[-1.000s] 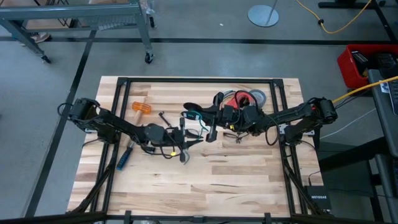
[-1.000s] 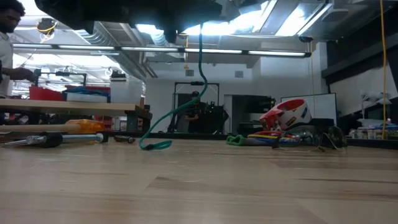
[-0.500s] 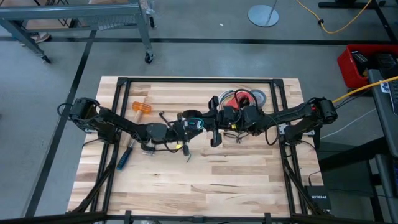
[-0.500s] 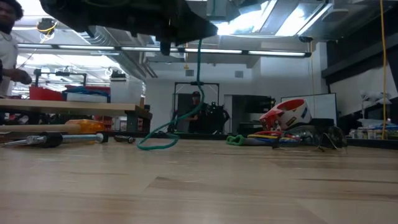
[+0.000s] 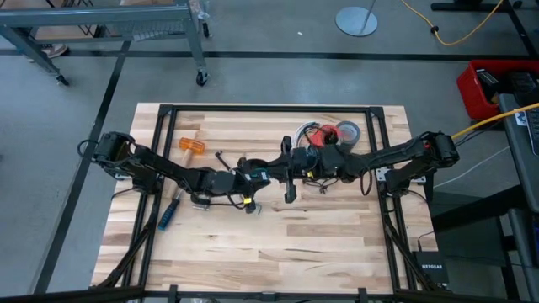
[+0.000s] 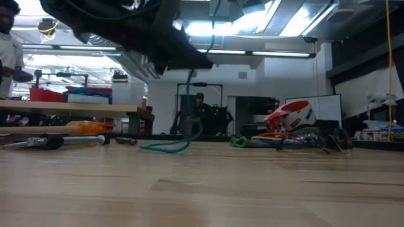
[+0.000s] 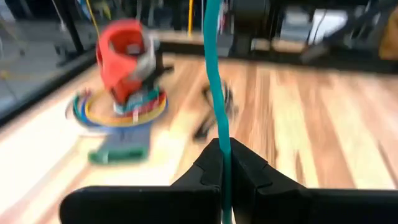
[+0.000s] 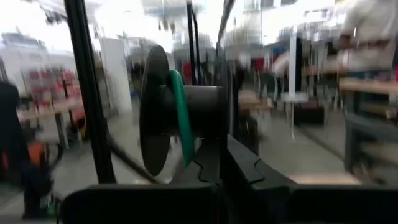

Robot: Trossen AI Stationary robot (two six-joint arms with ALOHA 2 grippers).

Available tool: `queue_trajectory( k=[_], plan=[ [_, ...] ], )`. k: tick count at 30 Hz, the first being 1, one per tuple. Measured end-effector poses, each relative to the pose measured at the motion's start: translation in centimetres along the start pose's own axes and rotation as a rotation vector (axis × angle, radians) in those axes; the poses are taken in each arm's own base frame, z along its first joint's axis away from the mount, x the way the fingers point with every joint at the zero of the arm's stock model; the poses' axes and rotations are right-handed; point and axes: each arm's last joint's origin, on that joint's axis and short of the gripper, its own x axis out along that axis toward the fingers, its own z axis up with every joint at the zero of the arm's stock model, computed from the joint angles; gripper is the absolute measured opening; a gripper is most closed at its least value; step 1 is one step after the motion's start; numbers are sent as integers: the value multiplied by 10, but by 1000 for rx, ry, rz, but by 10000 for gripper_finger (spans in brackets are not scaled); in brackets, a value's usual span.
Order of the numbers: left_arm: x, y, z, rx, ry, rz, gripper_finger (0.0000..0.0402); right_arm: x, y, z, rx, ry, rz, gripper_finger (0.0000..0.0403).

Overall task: Coil cords
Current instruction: Coil the green wire to the spool

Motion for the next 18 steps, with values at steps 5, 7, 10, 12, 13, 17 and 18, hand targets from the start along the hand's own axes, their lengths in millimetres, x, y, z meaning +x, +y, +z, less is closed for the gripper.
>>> queue_trajectory(
  k=[5, 7, 10, 12, 13, 17, 18],
  plan=[
    [-1, 3, -14, -10, 139, 26, 1, -13, -1, 0, -35, 181, -42, 3],
    [-2, 4, -19, -14, 188, 37, 0, -21, -2, 3, -47, 250, -76, 3],
    [-3, 5, -25, -19, 246, 50, 0, -35, -4, 7, -84, 352, -128, 3],
    [-4, 6, -29, -22, 279, 68, 0, -45, -5, 10, -96, 417, -152, 3],
    [-5, 7, -30, -21, 292, 78, 0, -50, -5, 12, -101, 443, -160, 3],
    [-6, 8, -33, -27, 325, 94, 0, -68, -6, 15, -111, 557, -169, 3],
    [-6, 8, -33, -29, 326, 95, 0, -72, -6, 15, -114, 586, -171, 3]
  ],
)
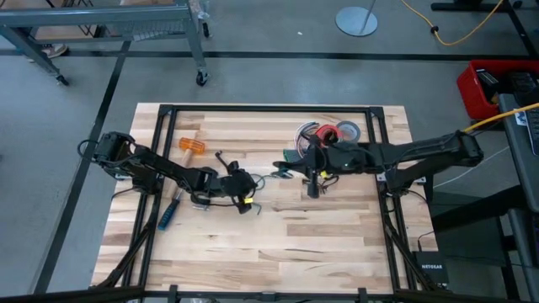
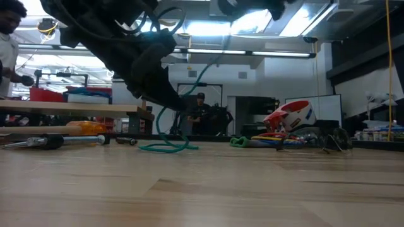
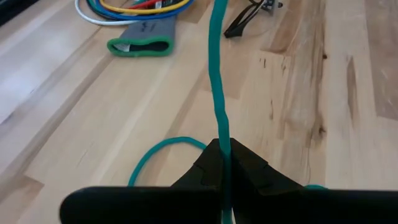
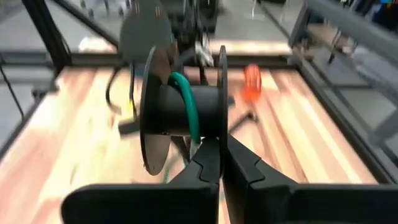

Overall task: Coil cords
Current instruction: Coil the green wire to the spool

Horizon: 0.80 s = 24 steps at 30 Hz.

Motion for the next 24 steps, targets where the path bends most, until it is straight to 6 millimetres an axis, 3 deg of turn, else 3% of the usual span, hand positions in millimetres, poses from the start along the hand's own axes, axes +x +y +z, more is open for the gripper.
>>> queue_trajectory(
  k=[11, 18, 24],
  plan=[
    [2, 4, 2, -36, -9, 9, 0, -9, -1, -39, 47, 414, 18, 3],
    [3, 5, 10, -93, -69, -17, 0, -9, -1, -52, 76, 559, 1, 3],
    [-8, 4, 26, -147, -168, -88, 0, 1, -1, -63, 73, 642, -65, 3]
  ],
)
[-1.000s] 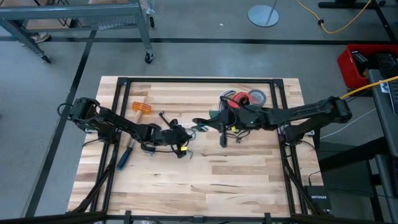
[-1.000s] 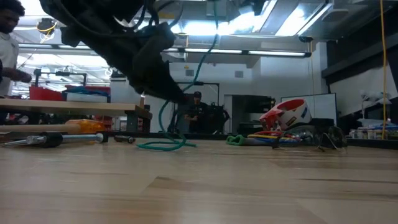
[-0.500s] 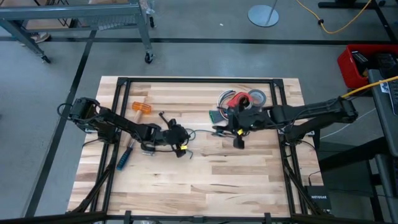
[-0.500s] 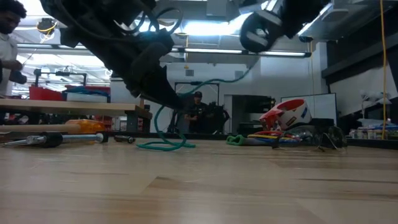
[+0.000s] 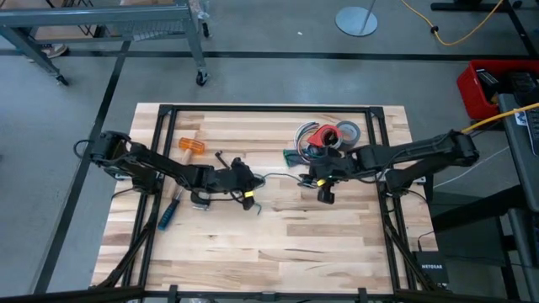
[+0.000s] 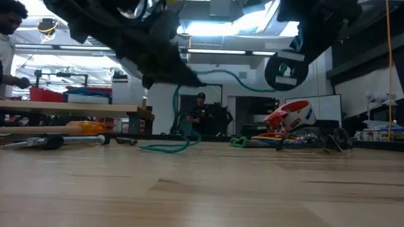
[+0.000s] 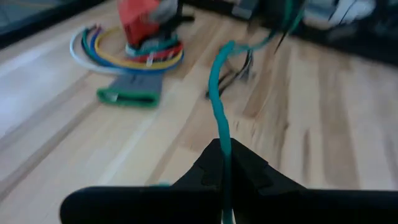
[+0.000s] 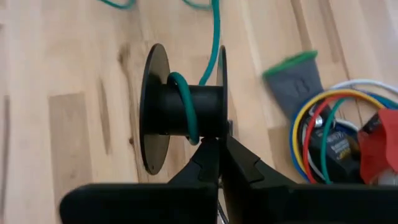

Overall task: Coil cords
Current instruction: Coil the green wire to the spool

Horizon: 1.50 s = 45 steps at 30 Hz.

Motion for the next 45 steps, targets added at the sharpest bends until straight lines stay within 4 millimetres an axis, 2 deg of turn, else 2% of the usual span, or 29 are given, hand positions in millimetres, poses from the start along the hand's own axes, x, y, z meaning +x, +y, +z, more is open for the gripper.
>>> queue_trajectory(
  k=[7, 16, 25, 32, 36, 45],
  plan=[
    [-6, -7, 21, -103, -172, -97, 0, 31, 7, 9, 19, 22, -30, 3],
    [-6, -9, 23, -167, -179, -144, 0, 62, 15, 35, 107, -185, -60, 3],
    [-8, -13, 24, -213, -183, -197, 0, 85, 0, 49, 230, -266, -81, 3],
    [-8, -14, 24, -204, -184, -201, 0, 87, -13, 51, 260, -261, -101, 3],
    [-8, -12, 25, -207, -186, -196, 0, 87, -13, 54, 268, -293, -94, 3],
    [-8, -13, 27, -215, -206, -207, 0, 79, -13, 74, 324, -512, -43, 3]
  ],
)
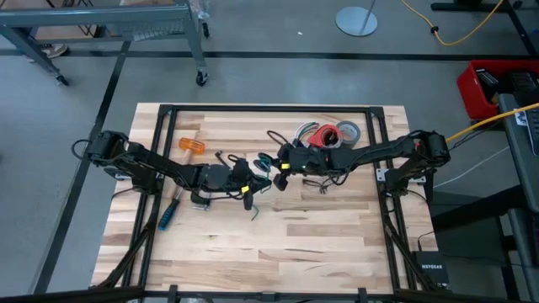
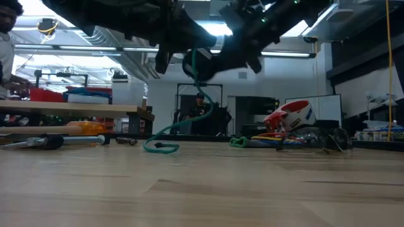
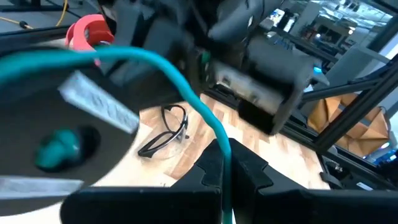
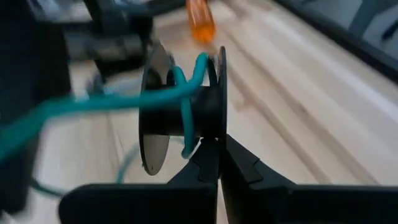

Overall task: Coil cords
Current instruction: Coil the green wire to the spool

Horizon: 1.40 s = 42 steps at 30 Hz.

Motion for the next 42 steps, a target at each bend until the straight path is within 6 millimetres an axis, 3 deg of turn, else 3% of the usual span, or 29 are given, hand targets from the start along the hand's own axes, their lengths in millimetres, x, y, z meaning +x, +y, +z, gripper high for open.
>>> queue_trajectory(
  k=[7, 19, 28, 37, 42],
  plan=[
    [0, 0, 0, 2, 2, 2, 0, 0, -2, 19, 61, -174, 30, 3],
    [-1, 4, -9, 89, 70, 77, 0, 3, -33, 44, 136, -290, 121, 3],
    [-3, 8, -18, 222, 160, 116, 1, 4, -46, 47, 185, -171, 449, 3],
    [-5, 7, -25, 301, 226, 127, 2, -3, -39, 41, 173, 70, 912, 3],
    [-6, 6, -27, 284, 241, 108, 1, -3, -36, 23, 209, 276, 953, 3]
  ],
)
